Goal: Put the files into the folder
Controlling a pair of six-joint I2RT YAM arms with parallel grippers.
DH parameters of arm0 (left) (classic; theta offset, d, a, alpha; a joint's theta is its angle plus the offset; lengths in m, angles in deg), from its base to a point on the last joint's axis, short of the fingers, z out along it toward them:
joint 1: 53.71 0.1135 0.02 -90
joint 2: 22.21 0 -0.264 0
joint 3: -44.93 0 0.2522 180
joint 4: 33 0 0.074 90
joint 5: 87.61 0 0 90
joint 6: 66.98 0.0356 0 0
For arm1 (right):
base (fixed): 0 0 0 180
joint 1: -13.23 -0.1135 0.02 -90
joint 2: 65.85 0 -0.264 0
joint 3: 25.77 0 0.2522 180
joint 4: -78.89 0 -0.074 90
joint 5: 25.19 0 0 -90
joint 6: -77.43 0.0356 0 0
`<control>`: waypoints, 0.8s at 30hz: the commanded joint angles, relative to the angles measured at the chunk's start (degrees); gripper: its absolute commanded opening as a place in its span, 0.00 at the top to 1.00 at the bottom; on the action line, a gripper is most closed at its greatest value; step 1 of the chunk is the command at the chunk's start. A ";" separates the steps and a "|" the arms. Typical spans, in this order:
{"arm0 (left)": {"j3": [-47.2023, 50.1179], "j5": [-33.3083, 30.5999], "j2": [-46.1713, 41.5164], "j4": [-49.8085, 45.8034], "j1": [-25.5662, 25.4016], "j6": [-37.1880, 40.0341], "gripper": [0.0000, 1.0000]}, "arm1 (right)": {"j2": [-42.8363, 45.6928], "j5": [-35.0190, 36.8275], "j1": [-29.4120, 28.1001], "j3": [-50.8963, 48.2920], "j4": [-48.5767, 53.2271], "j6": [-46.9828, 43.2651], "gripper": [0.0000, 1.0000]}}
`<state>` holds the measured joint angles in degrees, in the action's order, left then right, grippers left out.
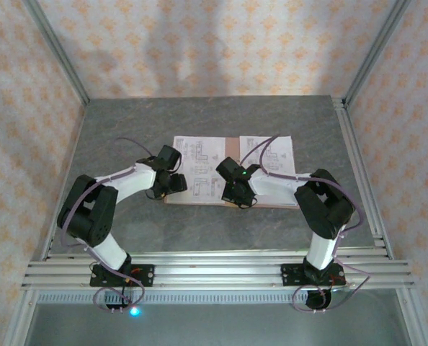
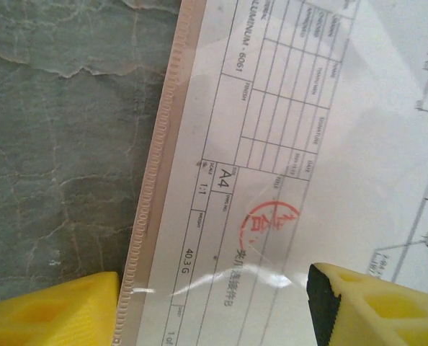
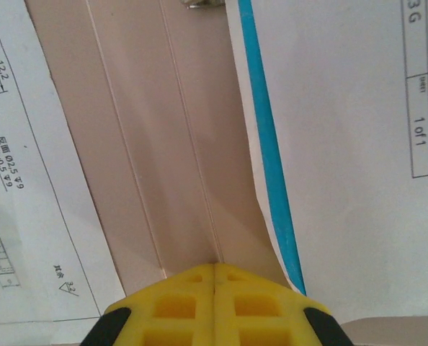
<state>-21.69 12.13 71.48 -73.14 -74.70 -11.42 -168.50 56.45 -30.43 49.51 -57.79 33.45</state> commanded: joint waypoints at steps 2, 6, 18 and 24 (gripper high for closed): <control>-0.80 6.73 -3.49 1.13 -1.11 0.45 0.32 | -4.44 0.78 0.68 -2.81 2.69 0.13 1.00; -2.36 7.83 -4.57 -1.55 -1.11 2.71 0.32 | -4.60 0.53 0.77 -2.72 2.69 -0.02 1.00; -2.20 12.55 -10.22 -1.16 -0.10 2.29 0.37 | -4.65 0.03 1.12 -2.90 2.34 -0.10 1.00; -2.24 15.19 -11.37 -0.33 0.75 0.96 0.40 | -4.55 -0.14 1.30 -2.97 2.38 -0.10 1.00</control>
<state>-23.33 22.29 61.12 -75.45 -74.29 -9.04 -168.50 56.37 -29.46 49.51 -57.77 33.43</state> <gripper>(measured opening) 0.599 0.044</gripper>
